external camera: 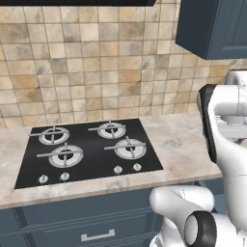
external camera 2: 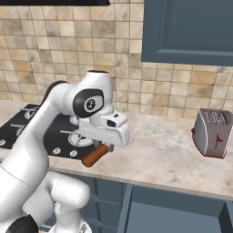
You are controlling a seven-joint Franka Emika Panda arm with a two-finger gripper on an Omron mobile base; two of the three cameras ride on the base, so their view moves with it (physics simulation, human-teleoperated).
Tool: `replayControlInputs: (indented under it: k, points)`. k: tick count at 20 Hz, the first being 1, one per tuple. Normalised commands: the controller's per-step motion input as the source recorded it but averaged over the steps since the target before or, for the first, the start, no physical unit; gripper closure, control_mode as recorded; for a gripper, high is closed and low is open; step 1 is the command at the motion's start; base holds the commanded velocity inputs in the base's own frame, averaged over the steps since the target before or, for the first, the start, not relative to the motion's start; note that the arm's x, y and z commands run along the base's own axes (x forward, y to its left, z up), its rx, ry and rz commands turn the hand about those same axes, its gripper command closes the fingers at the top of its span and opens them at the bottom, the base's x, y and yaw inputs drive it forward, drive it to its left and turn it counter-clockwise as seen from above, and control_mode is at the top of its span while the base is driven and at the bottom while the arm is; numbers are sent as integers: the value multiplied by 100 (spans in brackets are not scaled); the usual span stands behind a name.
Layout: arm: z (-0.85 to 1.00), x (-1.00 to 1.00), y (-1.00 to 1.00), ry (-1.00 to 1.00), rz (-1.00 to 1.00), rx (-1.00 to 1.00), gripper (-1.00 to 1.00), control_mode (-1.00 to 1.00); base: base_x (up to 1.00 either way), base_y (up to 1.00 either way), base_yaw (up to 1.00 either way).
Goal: Take the pizza cutter from the drawer on the right and place it on the dining counter for cutting.
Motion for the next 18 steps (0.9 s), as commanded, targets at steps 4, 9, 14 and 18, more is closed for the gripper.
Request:
replayControlInputs:
  k: [4,9,14,18]
  points:
    - [2,2,100,0,0,-10,100,-100,0,0,0]
    - [0,1,78,0,0,-5,100,-100,0,0,0]
    - [0,0,1,0,16,0,100,-100,0,0,0]
    - [0,3,4,2,15,10,100,-100,0,0,0]
